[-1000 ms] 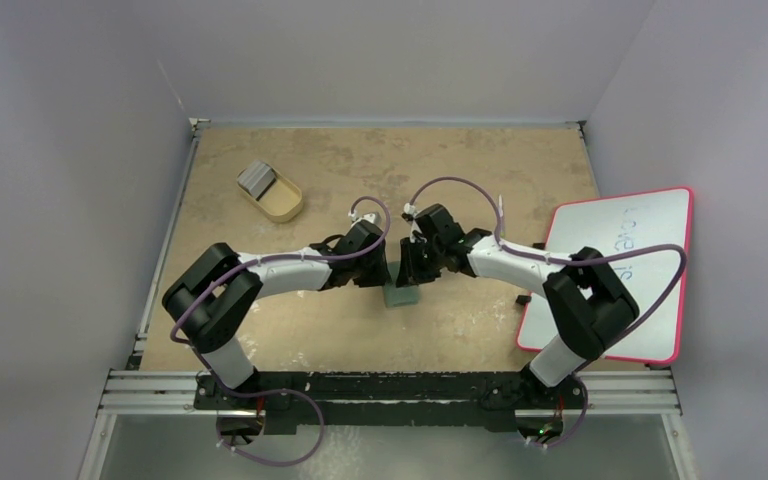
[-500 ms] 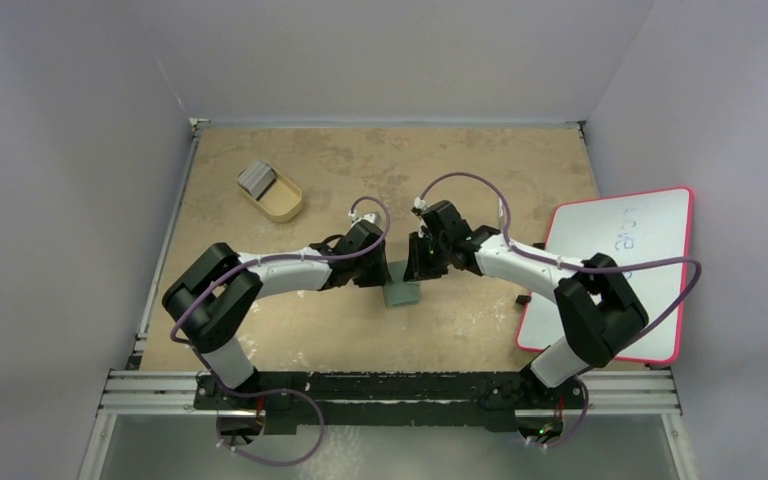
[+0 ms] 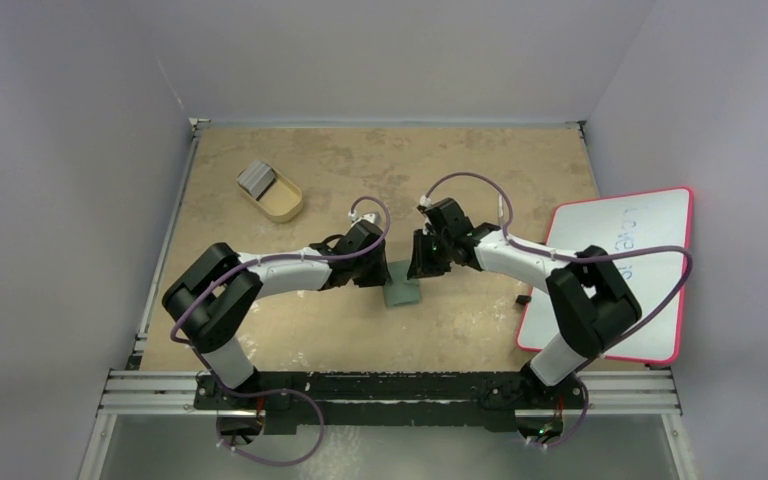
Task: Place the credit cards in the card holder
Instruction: Close the card holder at the center of the board.
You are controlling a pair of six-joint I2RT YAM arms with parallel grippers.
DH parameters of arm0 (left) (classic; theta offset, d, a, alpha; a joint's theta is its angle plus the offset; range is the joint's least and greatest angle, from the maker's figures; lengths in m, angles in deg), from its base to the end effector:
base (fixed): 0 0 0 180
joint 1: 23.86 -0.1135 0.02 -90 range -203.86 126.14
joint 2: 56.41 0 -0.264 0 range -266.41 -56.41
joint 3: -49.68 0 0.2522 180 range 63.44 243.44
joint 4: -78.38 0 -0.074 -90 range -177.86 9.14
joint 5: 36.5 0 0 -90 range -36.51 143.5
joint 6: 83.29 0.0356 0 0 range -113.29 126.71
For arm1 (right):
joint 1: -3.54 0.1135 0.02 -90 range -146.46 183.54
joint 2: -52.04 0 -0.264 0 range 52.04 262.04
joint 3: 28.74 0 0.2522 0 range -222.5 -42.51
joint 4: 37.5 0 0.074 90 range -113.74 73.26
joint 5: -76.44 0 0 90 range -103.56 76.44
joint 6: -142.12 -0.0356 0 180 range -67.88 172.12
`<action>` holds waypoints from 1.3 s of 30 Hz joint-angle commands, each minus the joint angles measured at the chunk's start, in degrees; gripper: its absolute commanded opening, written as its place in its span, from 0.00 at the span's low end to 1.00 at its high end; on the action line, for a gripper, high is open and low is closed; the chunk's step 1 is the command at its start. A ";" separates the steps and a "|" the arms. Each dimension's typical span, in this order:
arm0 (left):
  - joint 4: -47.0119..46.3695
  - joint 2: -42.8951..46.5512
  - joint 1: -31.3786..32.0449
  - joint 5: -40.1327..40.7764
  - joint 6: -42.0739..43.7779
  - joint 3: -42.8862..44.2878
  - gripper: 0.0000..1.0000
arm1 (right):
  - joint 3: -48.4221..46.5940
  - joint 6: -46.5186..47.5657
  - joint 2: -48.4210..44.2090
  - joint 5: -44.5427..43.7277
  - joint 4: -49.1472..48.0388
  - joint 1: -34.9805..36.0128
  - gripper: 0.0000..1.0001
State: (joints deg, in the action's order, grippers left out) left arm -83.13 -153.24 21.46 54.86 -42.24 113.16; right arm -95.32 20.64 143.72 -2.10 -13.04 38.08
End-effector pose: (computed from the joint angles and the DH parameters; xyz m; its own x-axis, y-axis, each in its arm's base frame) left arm 0.2325 -0.2339 0.1508 -0.8914 -0.1708 -0.4198 0.0431 0.8901 -0.4537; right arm 0.2651 0.1911 0.1875 -0.8803 0.0154 -0.4742 -0.2370 0.8515 0.4677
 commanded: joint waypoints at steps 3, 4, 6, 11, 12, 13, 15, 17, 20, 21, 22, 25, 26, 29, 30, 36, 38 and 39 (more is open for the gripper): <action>-1.03 -0.49 0.03 -0.76 -0.46 -0.85 0.22 | -2.14 0.70 1.69 1.34 -2.09 0.00 0.21; -1.04 -0.49 0.03 -0.75 -0.50 -0.92 0.22 | -2.15 0.84 1.82 1.46 -2.48 0.00 0.21; -1.04 -0.45 0.03 -0.73 -0.53 -1.02 0.22 | -2.16 1.07 2.07 1.48 -3.04 0.02 0.21; -1.11 -0.52 0.03 -0.71 -0.69 -1.03 0.21 | -1.97 1.04 2.36 0.99 -4.34 0.00 0.20; -1.13 -0.49 0.03 -0.73 -0.68 -1.05 0.21 | -1.96 0.93 2.43 1.08 -4.48 0.07 0.20; -1.18 -0.48 0.03 -0.75 -0.65 -1.03 0.21 | -1.91 0.90 2.45 1.22 -4.58 0.01 0.20; -1.21 -0.54 0.01 -0.70 -0.67 -1.04 0.21 | -1.73 0.98 2.62 1.27 -4.58 0.08 0.19; -1.24 -0.51 0.01 -0.68 -0.70 -1.16 0.21 | -1.62 1.08 2.78 1.47 -4.60 0.08 0.19; -1.30 -0.54 0.01 -0.72 -0.66 -1.16 0.21 | -1.58 1.36 3.27 1.93 -4.52 0.15 0.18; -1.28 -0.56 0.03 -0.78 -0.78 -1.15 0.21 | -1.59 1.34 3.37 1.98 -4.43 0.26 0.18; -1.29 -0.57 0.03 -0.79 -0.80 -1.14 0.21 | -1.62 1.34 3.42 1.98 -4.43 0.40 0.18; -1.31 -0.49 0.03 -0.77 -0.77 -1.11 0.21 | -1.62 1.17 3.34 1.92 -4.05 0.75 0.17; -1.24 -0.46 -0.01 -0.76 -0.79 -1.11 0.21 | -1.59 1.10 3.33 1.60 -3.76 0.83 0.17; -1.21 -0.46 0.03 -0.68 -0.77 -1.21 0.21 | -1.35 0.94 2.92 0.82 -3.38 1.02 0.18; -1.22 -0.46 0.03 -0.69 -0.79 -1.25 0.21 | -1.36 0.93 2.83 0.68 -3.26 0.97 0.18; -1.08 -0.24 0.01 -0.63 -0.73 -1.30 0.21 | -1.21 0.19 0.34 -0.04 -1.41 0.92 0.21; -1.00 -0.16 0.03 -0.53 -0.71 -1.30 0.21 | -1.38 0.07 -0.44 0.27 -0.47 0.88 0.22; -1.01 -0.08 -0.01 -0.50 -0.68 -1.29 0.21 | -1.55 -0.05 -0.65 0.13 -0.01 0.88 0.21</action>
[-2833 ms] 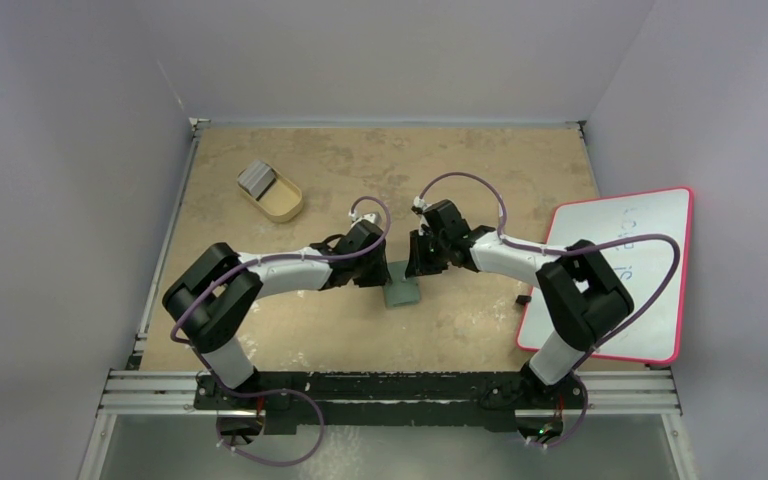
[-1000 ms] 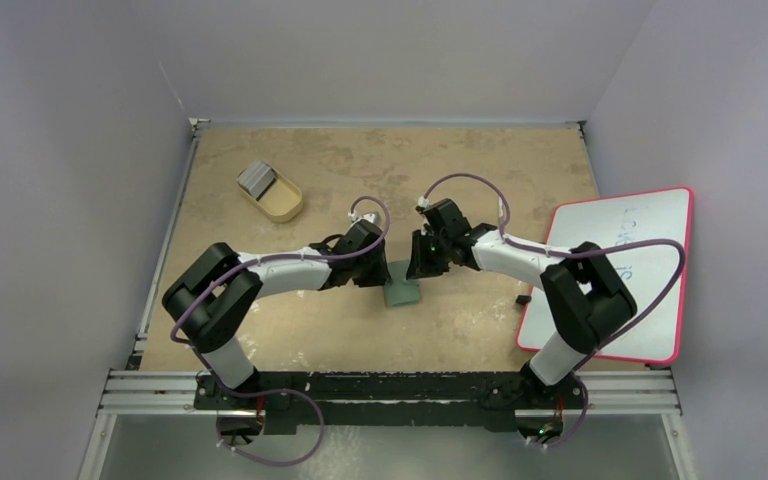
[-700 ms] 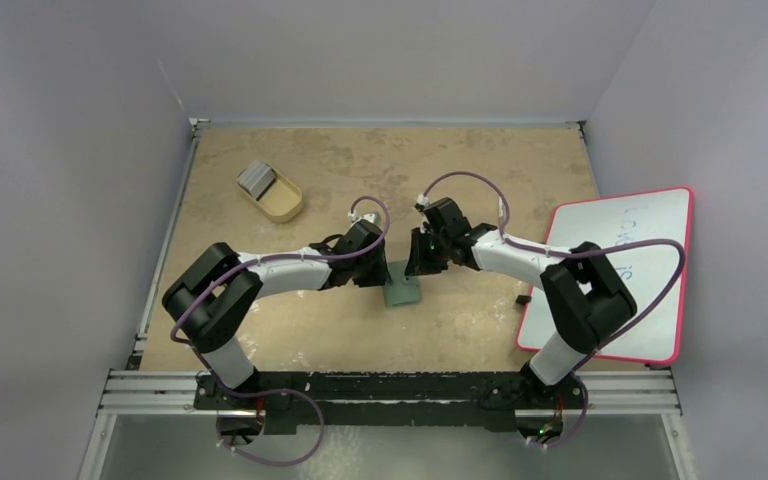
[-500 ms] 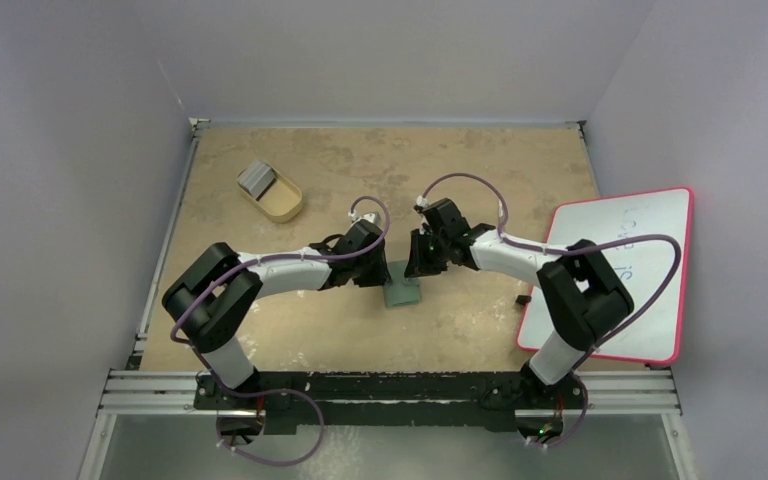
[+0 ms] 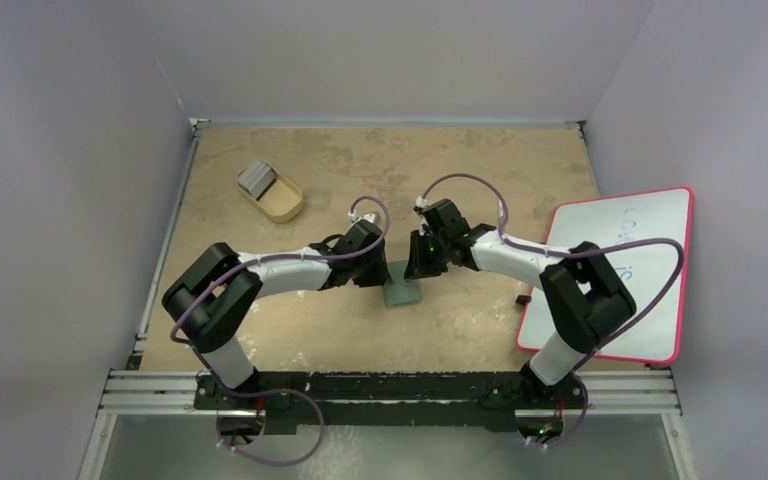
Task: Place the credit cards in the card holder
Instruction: Close the card holder at the center of the board.
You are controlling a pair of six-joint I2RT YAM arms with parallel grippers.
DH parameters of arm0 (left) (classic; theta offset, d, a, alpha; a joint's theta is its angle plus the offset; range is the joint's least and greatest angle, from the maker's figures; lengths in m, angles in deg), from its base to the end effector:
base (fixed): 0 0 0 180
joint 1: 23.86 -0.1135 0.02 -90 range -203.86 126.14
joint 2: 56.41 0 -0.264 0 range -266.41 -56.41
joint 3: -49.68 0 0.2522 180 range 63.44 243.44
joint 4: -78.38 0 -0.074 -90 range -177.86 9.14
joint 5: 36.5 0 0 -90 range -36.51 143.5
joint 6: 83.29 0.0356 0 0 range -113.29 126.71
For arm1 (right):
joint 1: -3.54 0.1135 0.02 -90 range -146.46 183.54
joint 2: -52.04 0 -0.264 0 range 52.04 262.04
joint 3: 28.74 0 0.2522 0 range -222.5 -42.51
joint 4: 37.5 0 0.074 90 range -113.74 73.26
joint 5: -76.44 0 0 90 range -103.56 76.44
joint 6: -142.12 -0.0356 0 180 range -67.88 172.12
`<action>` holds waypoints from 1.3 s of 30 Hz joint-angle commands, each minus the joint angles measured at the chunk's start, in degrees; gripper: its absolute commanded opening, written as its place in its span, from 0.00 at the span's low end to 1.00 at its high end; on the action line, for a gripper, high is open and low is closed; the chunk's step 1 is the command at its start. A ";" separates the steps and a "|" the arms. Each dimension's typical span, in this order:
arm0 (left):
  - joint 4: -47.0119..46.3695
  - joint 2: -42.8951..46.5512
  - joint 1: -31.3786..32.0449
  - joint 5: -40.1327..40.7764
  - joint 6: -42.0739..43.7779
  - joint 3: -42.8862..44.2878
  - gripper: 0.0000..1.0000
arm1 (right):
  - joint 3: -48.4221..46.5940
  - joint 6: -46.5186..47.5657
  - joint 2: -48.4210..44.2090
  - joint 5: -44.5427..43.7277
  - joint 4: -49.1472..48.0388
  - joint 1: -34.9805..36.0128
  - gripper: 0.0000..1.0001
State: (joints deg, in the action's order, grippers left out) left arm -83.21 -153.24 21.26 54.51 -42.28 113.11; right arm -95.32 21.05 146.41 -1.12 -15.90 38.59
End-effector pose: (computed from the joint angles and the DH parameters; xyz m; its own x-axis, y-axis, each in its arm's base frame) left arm 0.2331 -0.2332 0.1507 -0.8927 -0.1728 -0.4162 0.0414 0.8883 -0.4575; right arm 0.2690 0.1981 0.1766 -0.8810 -0.0024 -0.4731 -0.2579 0.8408 0.4760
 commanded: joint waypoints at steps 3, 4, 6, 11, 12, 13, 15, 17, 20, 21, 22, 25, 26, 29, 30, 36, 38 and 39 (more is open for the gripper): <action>-0.87 0.01 0.22 -0.15 -0.59 -1.40 0.21 | -1.47 -0.07 -3.57 -0.93 3.44 0.40 0.22; -0.87 0.07 0.22 -0.20 -0.65 -1.43 0.21 | -1.20 0.11 -3.58 -0.86 3.43 0.38 0.22; -0.87 0.01 0.23 -0.15 -0.69 -1.44 0.21 | -0.45 0.21 -3.73 -0.92 2.98 0.37 0.22; -0.77 0.11 0.23 -0.21 -0.74 -1.33 0.21 | 1.23 -0.69 -3.48 -0.77 0.48 0.38 0.22; -0.82 0.15 0.24 -0.18 -0.71 -1.45 0.21 | 1.37 -0.85 -3.22 -0.54 0.04 0.43 0.22; -1.05 0.15 0.23 -0.24 -0.80 -1.60 0.21 | 1.63 -1.02 -3.03 -0.36 -0.41 0.45 0.22; -1.48 -0.14 0.22 -0.63 -0.87 -1.55 0.21 | 1.90 -1.41 -2.88 -0.24 -1.13 0.42 0.21; -2.38 -0.41 0.26 -1.48 -0.79 -1.38 0.20 | 1.90 -1.43 -2.69 -0.23 -1.72 0.43 0.21; -3.43 -0.52 0.40 -2.33 -0.82 -1.20 0.19 | 1.60 -1.40 -1.88 -0.49 -2.09 0.38 0.20; -3.44 -0.54 0.40 -2.38 -0.84 -1.08 0.19 | 1.62 -1.43 -1.83 -0.54 -2.27 0.40 0.19; -3.42 -0.64 0.40 -2.43 -0.85 -0.95 0.19 | 1.66 -1.40 -1.82 -0.60 -2.37 0.39 0.19; -3.32 -0.81 0.39 -2.37 -0.80 -0.74 0.19 | 1.34 -1.46 -1.60 -0.75 -2.40 0.44 0.17; -3.31 -0.82 0.40 -2.42 -0.80 -0.80 0.19 | 1.24 -1.52 -1.49 -0.69 -2.39 0.46 0.17; -3.41 -0.84 0.36 -2.33 -0.91 -0.96 0.19 | 0.93 -1.40 -1.04 -0.24 -1.85 0.55 0.16; -3.36 -0.82 0.40 -2.26 -0.93 -1.02 0.19 | 0.88 -1.39 -1.03 -0.41 -1.45 0.67 0.16; -2.85 0.74 0.40 -3.12 -1.63 -0.46 0.19 | 0.78 -1.62 -4.11 -2.94 1.48 0.72 0.20; -1.90 2.94 0.40 -2.96 -1.91 0.17 0.20 | 0.81 -1.95 -5.86 -2.73 2.95 0.72 0.21; -1.30 4.59 0.36 -2.58 -2.09 0.65 0.21 | 1.07 -2.30 -6.92 -2.62 3.32 0.72 0.21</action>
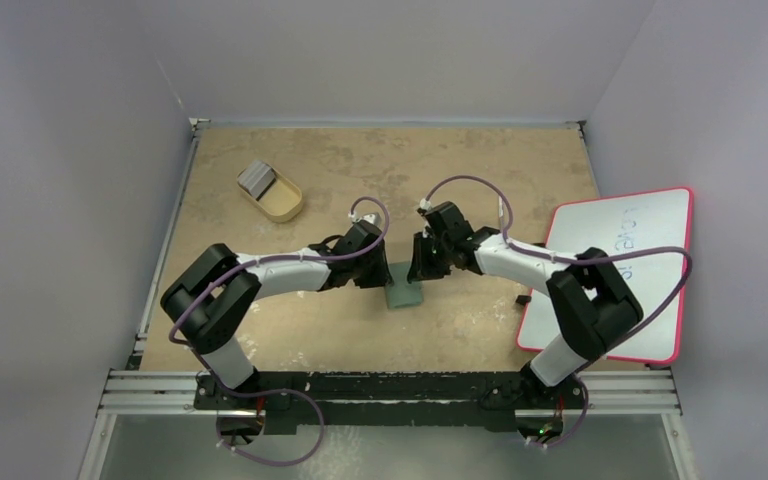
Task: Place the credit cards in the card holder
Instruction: Close the card holder at the center of the board.
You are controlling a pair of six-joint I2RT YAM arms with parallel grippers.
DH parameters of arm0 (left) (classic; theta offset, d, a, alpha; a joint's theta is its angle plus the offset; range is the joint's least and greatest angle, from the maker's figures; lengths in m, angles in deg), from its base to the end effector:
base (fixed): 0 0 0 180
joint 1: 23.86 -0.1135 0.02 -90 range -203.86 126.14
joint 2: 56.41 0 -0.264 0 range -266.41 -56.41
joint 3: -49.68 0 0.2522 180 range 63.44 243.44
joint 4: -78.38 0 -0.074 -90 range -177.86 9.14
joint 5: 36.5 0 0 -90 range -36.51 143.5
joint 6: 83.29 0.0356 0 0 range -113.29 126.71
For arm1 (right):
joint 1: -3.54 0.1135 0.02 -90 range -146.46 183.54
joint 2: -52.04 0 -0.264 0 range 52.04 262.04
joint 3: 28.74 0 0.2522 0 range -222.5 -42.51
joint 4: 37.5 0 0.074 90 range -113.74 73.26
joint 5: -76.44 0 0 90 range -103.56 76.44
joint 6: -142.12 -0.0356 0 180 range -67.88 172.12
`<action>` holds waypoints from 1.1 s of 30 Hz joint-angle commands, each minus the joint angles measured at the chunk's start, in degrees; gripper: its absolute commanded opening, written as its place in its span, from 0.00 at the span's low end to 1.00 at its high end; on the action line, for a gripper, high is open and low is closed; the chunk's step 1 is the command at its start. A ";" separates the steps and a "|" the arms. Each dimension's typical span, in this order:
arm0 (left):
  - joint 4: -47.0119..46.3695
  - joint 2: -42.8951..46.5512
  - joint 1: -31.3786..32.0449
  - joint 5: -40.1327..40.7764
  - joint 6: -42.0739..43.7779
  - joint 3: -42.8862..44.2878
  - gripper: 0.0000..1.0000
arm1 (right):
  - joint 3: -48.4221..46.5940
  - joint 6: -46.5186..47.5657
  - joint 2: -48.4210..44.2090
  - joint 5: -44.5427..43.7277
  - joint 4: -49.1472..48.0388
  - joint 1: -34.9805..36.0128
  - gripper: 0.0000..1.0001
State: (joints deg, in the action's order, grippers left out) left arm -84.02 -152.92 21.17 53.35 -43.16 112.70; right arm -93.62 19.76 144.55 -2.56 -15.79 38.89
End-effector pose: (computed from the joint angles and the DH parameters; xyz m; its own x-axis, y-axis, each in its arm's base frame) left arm 0.2325 -0.2329 0.1514 -0.8963 -0.1847 -0.4033 0.0363 0.8757 -0.4815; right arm 0.2620 0.1941 0.1776 -0.8809 0.0193 -0.4729 -0.2342 0.8505 0.4710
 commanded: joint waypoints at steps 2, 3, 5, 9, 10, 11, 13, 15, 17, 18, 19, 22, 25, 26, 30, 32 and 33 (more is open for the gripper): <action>0.71 6.47 0.23 -0.36 -1.23 1.97 0.23 | 0.00 -1.68 -6.14 -1.30 2.98 0.46 0.21; 0.72 7.35 0.00 -0.15 -1.28 2.14 0.23 | 0.46 -2.04 -6.48 -1.44 2.55 0.43 0.21; -0.13 8.17 -0.35 -0.19 -1.48 2.08 0.23 | 1.24 -2.85 -6.88 -1.78 1.47 0.42 0.21; -0.76 6.71 -0.74 -0.59 -0.28 2.47 0.23 | 2.52 -4.42 -7.29 -2.63 0.38 0.42 0.21; -0.83 6.13 -0.76 -0.75 -0.08 2.60 0.23 | 2.82 -4.79 -7.46 -2.77 0.29 0.42 0.21; -1.19 5.30 -0.74 -0.93 0.18 2.70 0.23 | 3.10 -5.01 -7.50 -2.82 0.19 0.42 0.21; -2.05 3.67 -0.83 -1.80 0.71 2.89 0.21 | 3.56 -5.57 -7.69 -3.10 -0.34 0.42 0.21; -3.12 1.83 -0.84 -2.81 1.08 2.86 0.19 | 3.86 -6.02 -7.49 -2.96 -0.92 0.44 0.21; -3.64 0.25 -0.85 -2.89 1.19 2.88 0.19 | 4.19 -6.30 -7.27 -2.92 -1.24 0.42 0.21; -3.67 -0.41 -0.87 -2.85 1.36 3.05 0.18 | 4.35 -6.43 -7.28 -2.85 -1.48 0.42 0.21; -3.66 -1.20 -0.86 -2.92 1.48 3.27 0.18 | 4.49 -6.54 -7.21 -2.83 -1.68 0.45 0.21; -3.23 -2.63 -0.83 -3.28 1.85 3.79 0.17 | 4.54 -6.49 -6.64 -2.83 -2.00 0.46 0.21; -2.89 -2.69 -0.88 -2.89 2.06 3.58 0.17 | 4.61 -6.31 -5.83 -2.65 -2.07 0.43 0.20; -2.81 -2.58 -0.83 -2.71 2.05 3.53 0.17 | 4.75 -6.31 -5.58 -2.66 -2.18 0.42 0.20; -2.59 -2.55 -0.83 -2.53 2.12 3.43 0.17 | 5.00 -6.63 -5.08 -2.92 -3.07 0.42 0.20; -2.69 -2.51 -0.85 -2.46 1.91 3.23 0.17 | 5.16 -6.71 -4.85 -2.82 -3.23 0.44 0.20; -2.69 -2.46 -0.84 -2.43 1.82 3.17 0.17 | 5.31 -6.80 -4.80 -2.83 -3.50 0.48 0.19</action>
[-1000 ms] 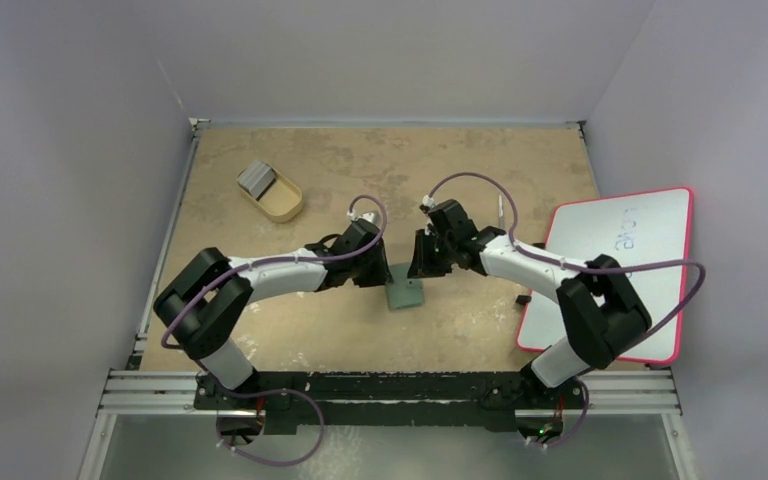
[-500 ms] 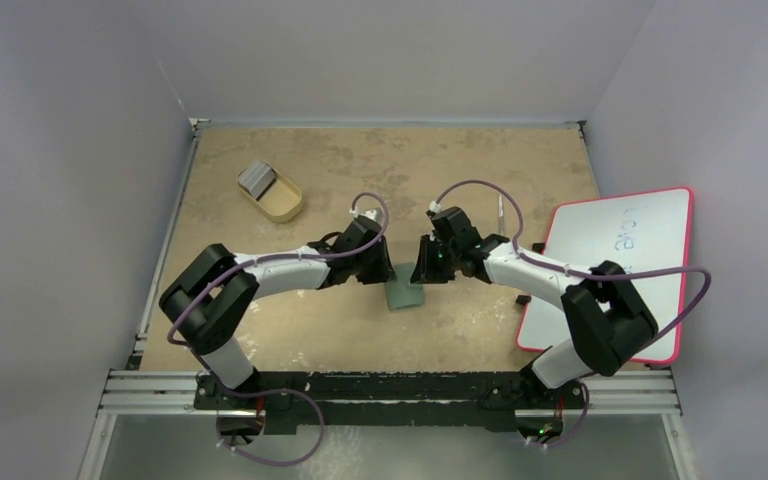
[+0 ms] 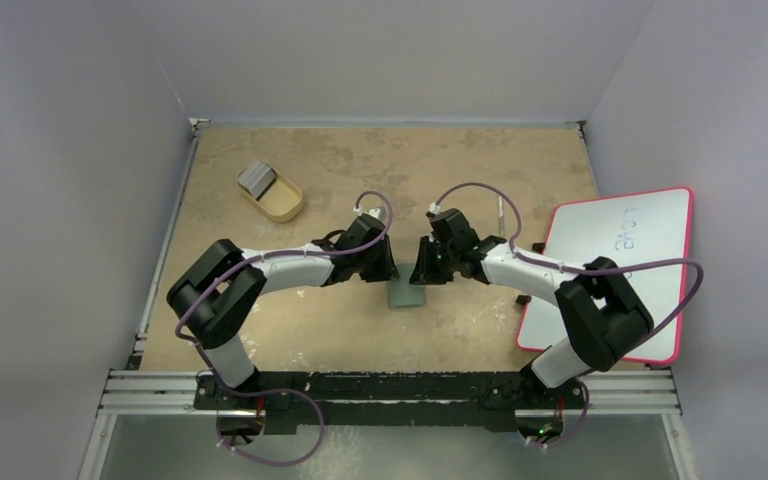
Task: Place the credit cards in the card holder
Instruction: Close the card holder at the center of the board.
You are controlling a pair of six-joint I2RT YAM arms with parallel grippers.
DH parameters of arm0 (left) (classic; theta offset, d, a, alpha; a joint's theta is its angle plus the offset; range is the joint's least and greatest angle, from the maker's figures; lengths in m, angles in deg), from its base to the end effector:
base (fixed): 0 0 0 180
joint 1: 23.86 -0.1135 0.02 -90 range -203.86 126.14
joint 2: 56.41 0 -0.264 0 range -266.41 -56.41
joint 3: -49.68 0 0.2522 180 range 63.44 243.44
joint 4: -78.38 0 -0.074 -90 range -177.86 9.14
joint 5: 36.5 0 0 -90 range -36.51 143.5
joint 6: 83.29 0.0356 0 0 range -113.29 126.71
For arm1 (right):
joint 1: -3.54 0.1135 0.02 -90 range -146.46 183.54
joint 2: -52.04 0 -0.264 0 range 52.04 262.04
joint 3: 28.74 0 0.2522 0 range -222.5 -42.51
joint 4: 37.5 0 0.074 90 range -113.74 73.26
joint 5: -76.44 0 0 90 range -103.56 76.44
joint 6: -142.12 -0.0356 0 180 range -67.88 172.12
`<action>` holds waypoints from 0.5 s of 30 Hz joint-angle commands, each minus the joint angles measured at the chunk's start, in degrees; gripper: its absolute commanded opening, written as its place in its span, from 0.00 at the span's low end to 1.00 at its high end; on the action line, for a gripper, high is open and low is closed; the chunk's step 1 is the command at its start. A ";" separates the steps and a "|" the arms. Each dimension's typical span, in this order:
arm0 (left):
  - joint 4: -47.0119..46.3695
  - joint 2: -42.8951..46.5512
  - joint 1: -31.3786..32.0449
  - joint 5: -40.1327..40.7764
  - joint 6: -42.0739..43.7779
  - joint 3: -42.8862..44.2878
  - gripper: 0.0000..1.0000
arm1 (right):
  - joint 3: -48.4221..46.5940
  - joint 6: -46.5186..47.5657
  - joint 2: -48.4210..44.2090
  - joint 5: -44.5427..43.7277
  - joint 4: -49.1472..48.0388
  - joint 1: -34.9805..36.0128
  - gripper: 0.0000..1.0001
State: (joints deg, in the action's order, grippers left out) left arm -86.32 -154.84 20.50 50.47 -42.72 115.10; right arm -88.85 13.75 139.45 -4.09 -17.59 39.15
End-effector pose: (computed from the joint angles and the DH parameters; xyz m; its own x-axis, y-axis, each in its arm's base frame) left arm 0.2440 -0.2412 0.1554 -0.8967 -0.1841 -0.4026 0.0649 0.8450 -0.5309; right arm 0.2456 0.1831 0.1815 -0.8807 0.1224 -0.4576 -0.1512 0.8429 0.5163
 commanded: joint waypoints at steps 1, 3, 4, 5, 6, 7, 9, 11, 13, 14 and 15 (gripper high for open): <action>-0.48 -0.49 -0.15 0.39 1.32 0.77 0.17 | 0.68 -0.90 0.36 -1.30 -1.89 0.16 0.19; -0.55 -0.30 -0.21 0.30 1.27 0.79 0.17 | 0.83 -1.00 0.51 -1.15 -2.24 0.17 0.19; -0.56 -0.23 -0.16 0.27 1.20 0.73 0.17 | 0.88 -1.00 0.62 -1.13 -2.36 0.17 0.19; -0.72 -0.18 -0.11 0.22 1.06 0.76 0.17 | 0.90 -1.01 0.72 -1.11 -2.45 0.17 0.18; -0.81 -0.09 -0.08 0.17 0.90 0.75 0.17 | 0.83 -0.96 0.81 -1.12 -2.51 0.18 0.18; -0.93 0.03 -0.06 0.13 0.77 0.77 0.17 | 0.82 -1.00 0.82 -1.19 -2.59 0.21 0.18; -1.08 0.24 -0.06 -0.11 0.47 0.66 0.17 | 0.91 -1.01 1.04 -1.30 -2.86 0.16 0.17; -1.37 0.55 -0.06 -0.29 0.10 0.42 0.17 | 0.91 -1.01 1.33 -1.17 -3.06 0.21 0.17; -1.60 0.65 -0.08 -0.39 -0.10 0.18 0.17 | 1.08 -1.09 1.48 -0.98 -3.42 0.17 0.17; -1.55 0.69 -0.06 -0.47 -0.21 0.05 0.17 | 1.24 -1.16 1.52 -0.81 -3.61 0.16 0.17; -1.54 0.77 -0.06 -0.68 -0.35 0.06 0.17 | 1.38 -1.22 1.57 -0.55 -3.88 0.19 0.17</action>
State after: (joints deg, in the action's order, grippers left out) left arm -86.43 -154.82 20.50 50.25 -42.65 115.10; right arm -88.13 13.47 140.48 -4.07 -18.79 39.15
